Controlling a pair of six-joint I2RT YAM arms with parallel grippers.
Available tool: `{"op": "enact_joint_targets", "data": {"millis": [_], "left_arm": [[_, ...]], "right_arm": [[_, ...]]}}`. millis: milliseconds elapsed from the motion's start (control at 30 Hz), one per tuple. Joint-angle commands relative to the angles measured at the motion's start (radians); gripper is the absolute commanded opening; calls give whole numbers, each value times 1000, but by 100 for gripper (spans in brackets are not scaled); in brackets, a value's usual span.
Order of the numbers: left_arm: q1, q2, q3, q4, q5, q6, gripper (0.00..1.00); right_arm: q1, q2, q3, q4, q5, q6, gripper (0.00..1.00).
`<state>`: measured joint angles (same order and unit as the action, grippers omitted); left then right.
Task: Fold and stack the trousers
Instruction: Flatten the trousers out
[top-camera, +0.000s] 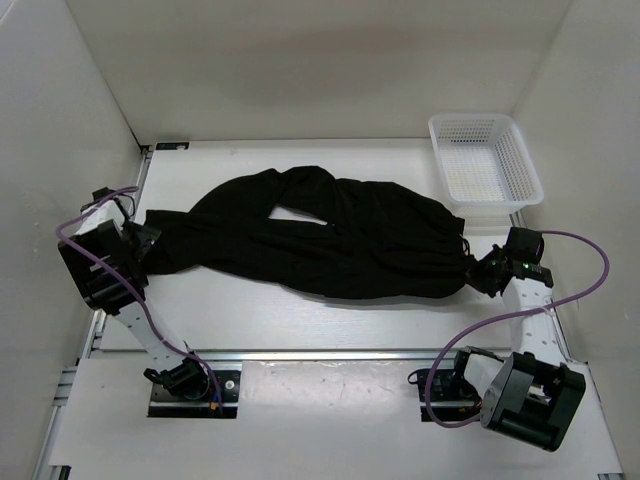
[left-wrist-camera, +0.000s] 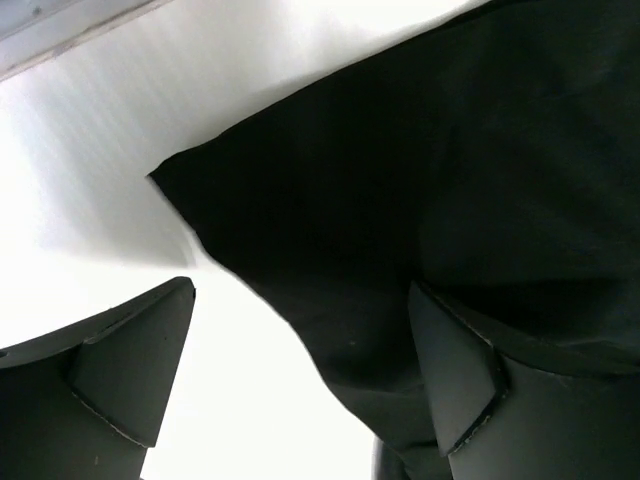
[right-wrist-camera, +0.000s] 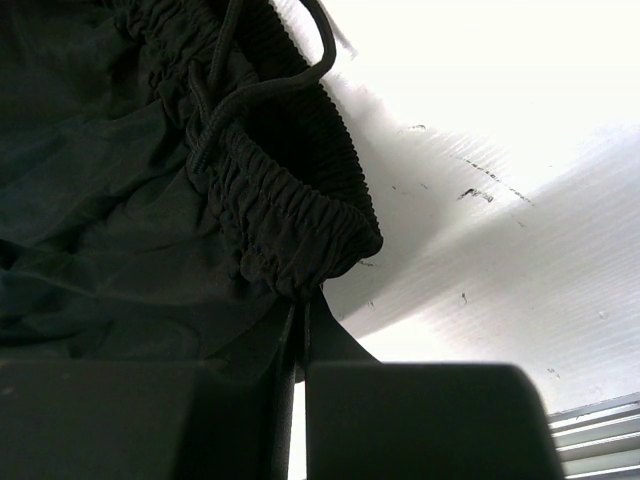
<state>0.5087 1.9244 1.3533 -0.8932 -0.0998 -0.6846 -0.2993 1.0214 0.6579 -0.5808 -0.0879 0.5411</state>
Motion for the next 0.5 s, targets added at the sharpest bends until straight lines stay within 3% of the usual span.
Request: {"op": "enact_joint_targets", "data": {"millis": [0,67,200,233,333,433,467], "left_arm": [[1,-99,-31,34,-35,-16,100],[1,-99,-22,34,-49,-16,100],[1,-61,-38,34,-23,-27,85],[1,-51,-49,51,-23,-38,76],[1,-32,-59,66,-9,-49,62],[1,-12,-59,66,-9,-49,29],[1,-11,-59,66,-9,-49,11]], "right_arm": [[-4,2,2,16,-26,-20,0],[-4,2,2,25,-26,-20,0],[-4,2,2,25,-35,-20,0],[-4,2,2,25,-35,-20,0],[-4,2,-7,25,-35,-20,0],[-4,2,-7,35,-35,-20,0],[-4,2,-7,35,-35,-20,0]]}}
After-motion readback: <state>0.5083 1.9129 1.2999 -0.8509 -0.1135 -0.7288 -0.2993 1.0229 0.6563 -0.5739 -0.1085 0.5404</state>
